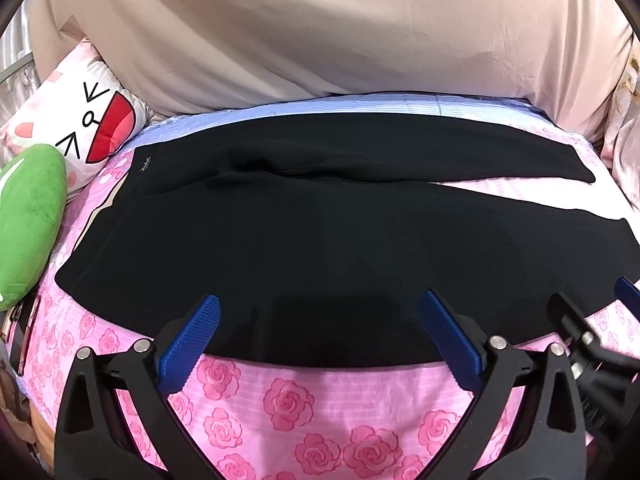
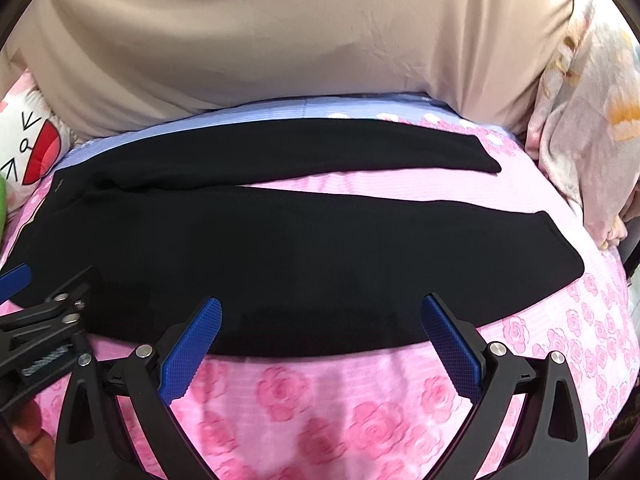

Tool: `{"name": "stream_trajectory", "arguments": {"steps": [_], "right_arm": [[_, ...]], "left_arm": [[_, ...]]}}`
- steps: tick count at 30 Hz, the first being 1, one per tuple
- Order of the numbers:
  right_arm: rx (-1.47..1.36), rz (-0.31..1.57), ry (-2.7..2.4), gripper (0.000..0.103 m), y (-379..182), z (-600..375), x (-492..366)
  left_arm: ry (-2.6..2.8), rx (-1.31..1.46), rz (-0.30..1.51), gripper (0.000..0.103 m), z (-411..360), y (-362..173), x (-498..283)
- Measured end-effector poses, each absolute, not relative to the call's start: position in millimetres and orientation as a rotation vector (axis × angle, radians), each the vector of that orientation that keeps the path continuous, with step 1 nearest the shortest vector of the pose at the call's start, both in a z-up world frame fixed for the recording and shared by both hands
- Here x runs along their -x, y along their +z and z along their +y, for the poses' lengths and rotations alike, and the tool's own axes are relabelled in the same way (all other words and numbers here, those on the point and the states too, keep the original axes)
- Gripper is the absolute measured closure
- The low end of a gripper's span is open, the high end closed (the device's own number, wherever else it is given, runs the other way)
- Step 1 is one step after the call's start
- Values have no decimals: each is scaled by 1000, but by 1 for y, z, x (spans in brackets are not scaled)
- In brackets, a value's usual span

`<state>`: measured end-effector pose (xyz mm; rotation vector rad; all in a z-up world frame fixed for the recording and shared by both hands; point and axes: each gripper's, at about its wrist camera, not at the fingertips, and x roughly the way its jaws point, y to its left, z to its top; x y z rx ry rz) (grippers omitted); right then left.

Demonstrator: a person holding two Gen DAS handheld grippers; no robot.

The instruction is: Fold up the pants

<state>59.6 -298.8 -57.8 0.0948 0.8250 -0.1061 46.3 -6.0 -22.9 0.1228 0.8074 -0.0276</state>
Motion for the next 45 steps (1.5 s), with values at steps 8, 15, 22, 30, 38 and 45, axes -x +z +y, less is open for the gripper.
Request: {"name": "stream_trajectory", "arguments": {"steps": [8,15,22,30,38,45], "right_arm": [[-114,810,-82,5,-50,-423,-138],[-197,918,-92,5,-73,-552,-278],[-240,956,-79,9,-100,-591,-357],[-305,937,-2,90,-100,-583,-369],[-243,852,-52,90,-65,-566,-340],[-221,823,-92,90,-45,-562,-310]], "left_arm": [[27,-60,789,5,24,-19,-80],[147,-83,796,5,62,-22,-128],[271,-25,801,5,133,-10,-187],[431,24,781,5,225,-3,-302],[463,313,996,16,312,-62,-414],[314,239,923,82,286,-30,-394]]}}
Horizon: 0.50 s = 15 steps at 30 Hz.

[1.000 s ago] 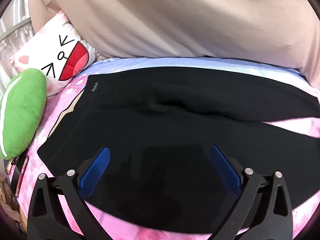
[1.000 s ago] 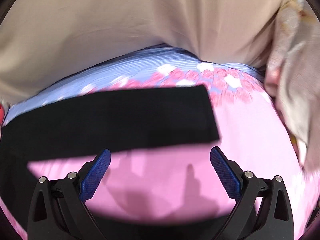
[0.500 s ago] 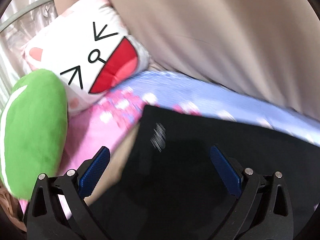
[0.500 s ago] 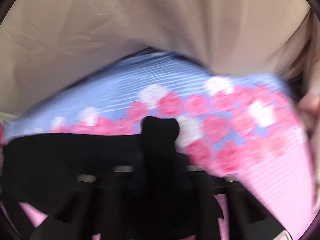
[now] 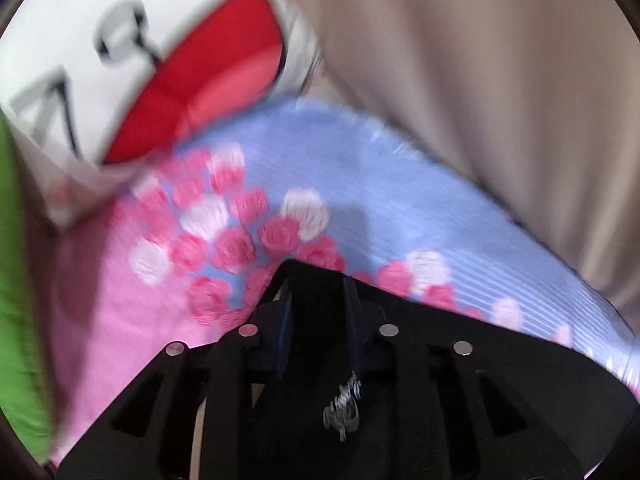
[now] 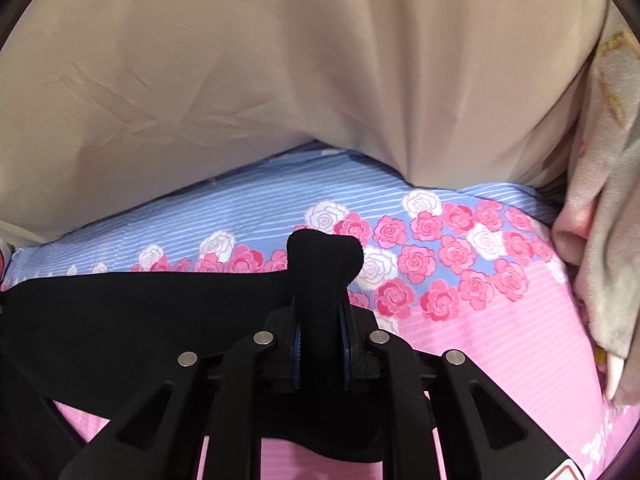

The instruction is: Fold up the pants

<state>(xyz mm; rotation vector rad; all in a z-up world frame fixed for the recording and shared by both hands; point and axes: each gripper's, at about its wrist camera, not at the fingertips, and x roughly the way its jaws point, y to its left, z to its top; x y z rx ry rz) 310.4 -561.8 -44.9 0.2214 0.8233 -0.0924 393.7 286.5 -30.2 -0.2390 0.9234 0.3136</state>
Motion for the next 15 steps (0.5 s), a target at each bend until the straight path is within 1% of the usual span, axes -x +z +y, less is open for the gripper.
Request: {"name": "stream_trajectory", "arguments": {"steps": [3,6,7,9,10,12,14,15], "right_arm": [[-221,796,-84,90,-37,-560,-298],[-185,761,-63,91,-24,-552,-270],[-176,753,-59,91,-21,-550,-261],[-166,721,-48,91,-13,-549,-233],[-171,707,-41,91,-10,-551,-214],[-171,701,-40,91,-11,-556,-186],[-177,714,-54,89,-22,-564,-160],[-188,727,-56,86,-29,-568,-151]], "left_arm": [[224,209,822,82,266,21,-338],[158,197,763,82,255,51,-281],[135,195,747,82,251,60,-248],[128,198,751,82,248,64,-212],[132,201,769,82,250,60,-184],[156,211,806,81,259,48,-162],[206,196,893,80,265,17,-141],[228,186,923,78,265,6,-137]]}}
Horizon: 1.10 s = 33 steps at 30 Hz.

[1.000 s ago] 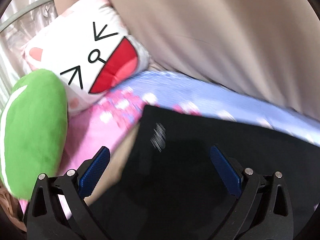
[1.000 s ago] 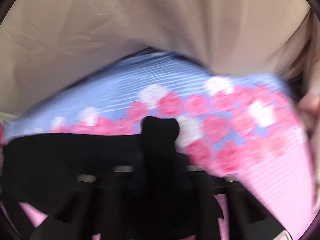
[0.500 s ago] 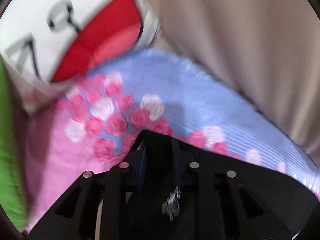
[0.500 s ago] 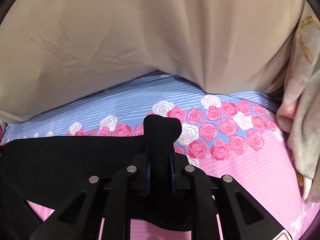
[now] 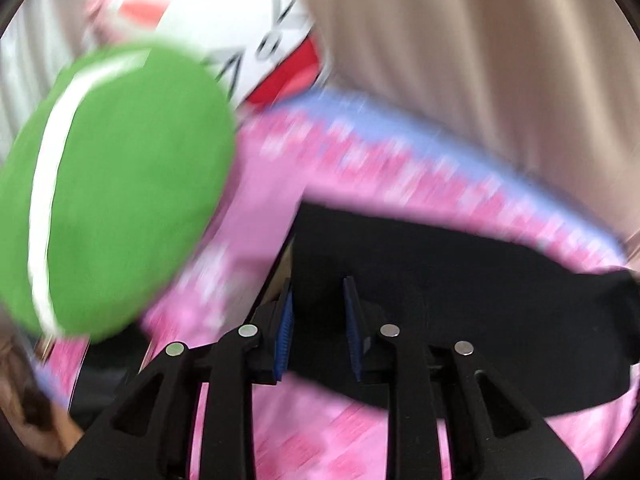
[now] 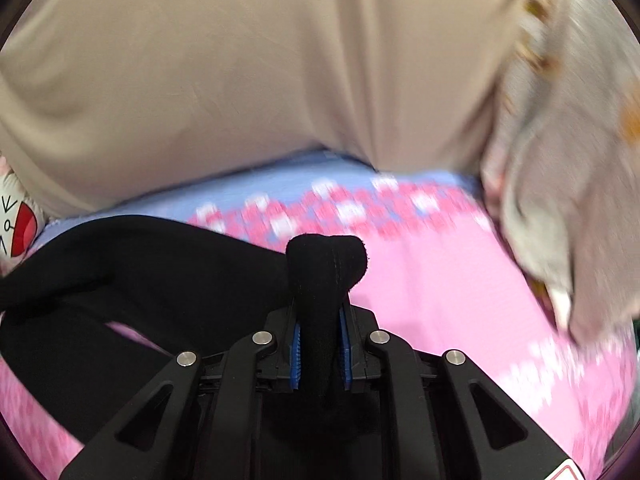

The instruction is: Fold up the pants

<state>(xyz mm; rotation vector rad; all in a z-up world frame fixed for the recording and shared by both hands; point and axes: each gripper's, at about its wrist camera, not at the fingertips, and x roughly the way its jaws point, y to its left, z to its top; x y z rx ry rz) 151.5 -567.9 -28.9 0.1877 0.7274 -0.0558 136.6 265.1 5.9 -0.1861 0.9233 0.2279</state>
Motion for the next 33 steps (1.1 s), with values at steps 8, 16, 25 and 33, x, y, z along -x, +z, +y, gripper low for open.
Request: {"name": "stream_trajectory", "arguments": {"steps": [8,16,25,33], "right_arm": [[-263,731,-214,54,-44,-592,-77],[-255,681,-156,38,-28,-547,-30],[-411,729,-81,38,-47,-544,-30],[-500,825,-8,28,-50,-520,-127]], "left_arm": [[370,425,911,18,265,-26,-101],[258,684,965,46,244,-55,-134],[320,595,1015,86,255,-59,-124],[393,332,849,37,190,4,-87]]}}
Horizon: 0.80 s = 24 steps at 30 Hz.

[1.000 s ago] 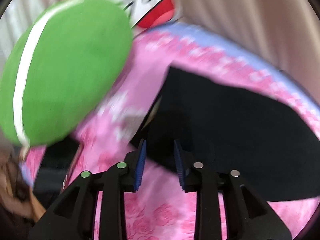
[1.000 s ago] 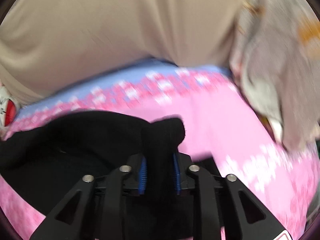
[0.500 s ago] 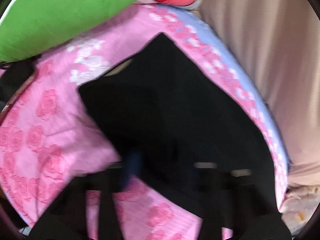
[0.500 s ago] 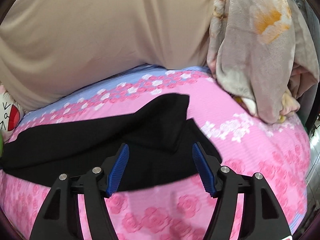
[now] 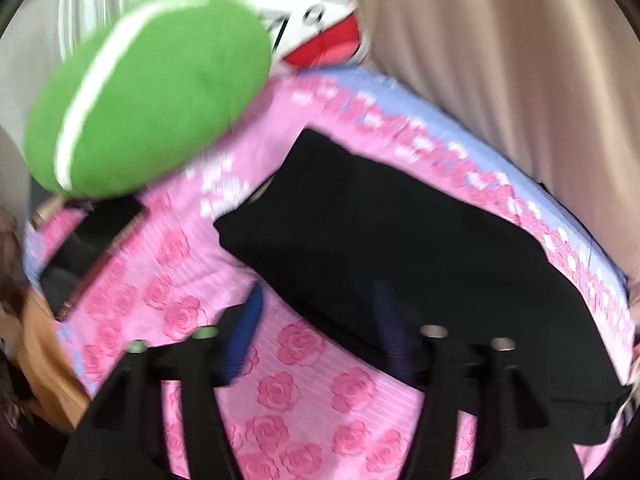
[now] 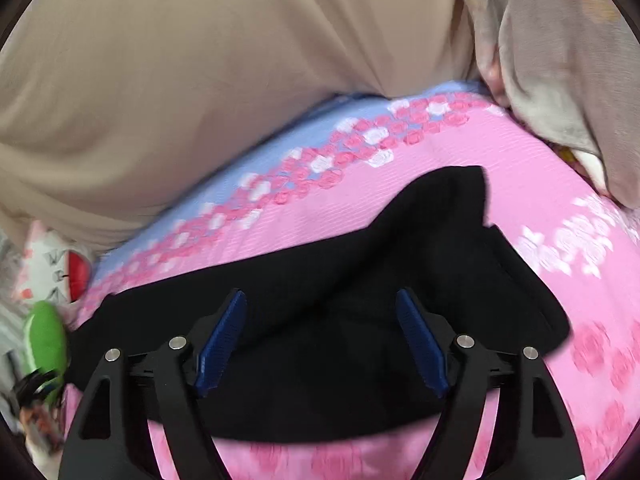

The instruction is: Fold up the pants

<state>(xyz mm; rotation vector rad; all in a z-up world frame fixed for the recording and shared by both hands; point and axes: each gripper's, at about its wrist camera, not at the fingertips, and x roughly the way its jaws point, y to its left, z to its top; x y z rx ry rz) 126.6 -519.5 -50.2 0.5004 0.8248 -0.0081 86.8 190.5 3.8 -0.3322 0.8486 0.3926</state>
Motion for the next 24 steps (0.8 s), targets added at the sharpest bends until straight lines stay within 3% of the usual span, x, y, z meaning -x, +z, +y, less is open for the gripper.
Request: {"name": "stream_trajectory", "arguments": {"steps": [1,2,3,5,10,16,18,21,24], "right_arm": [[-483,858,-30,30,-57,-517,-140],[-456,894,-74,53,-67,-514,-158],[-444,916,-91,100,-73,-512,-168],[-510,926,-48,98,-75,-514,-180],[-434,628,63,99,12,-504,-108],[-509,923,-39,94,-101,-539,-98],[-576,875,-23,70,-101,-545,-85],[-579,832,-25,45,-90,-548,-75],[-617,793,-9,38,-85,-558,-81]], "left_arm": [[390,293,825,36,179,10,-84],[380,257,816,35,167,14,-82],[366,238,812,32,157,15,-81],[324,232,819,28,144,14,-80],[242,197,863,25,113,3,-85],[133,168,975,22,75,-32,-105],[103,206,1016,21,73,-41,-107],[78,272,1047,15,80,-49,-104],[91,330,1048,15,93,-55,-100]]}}
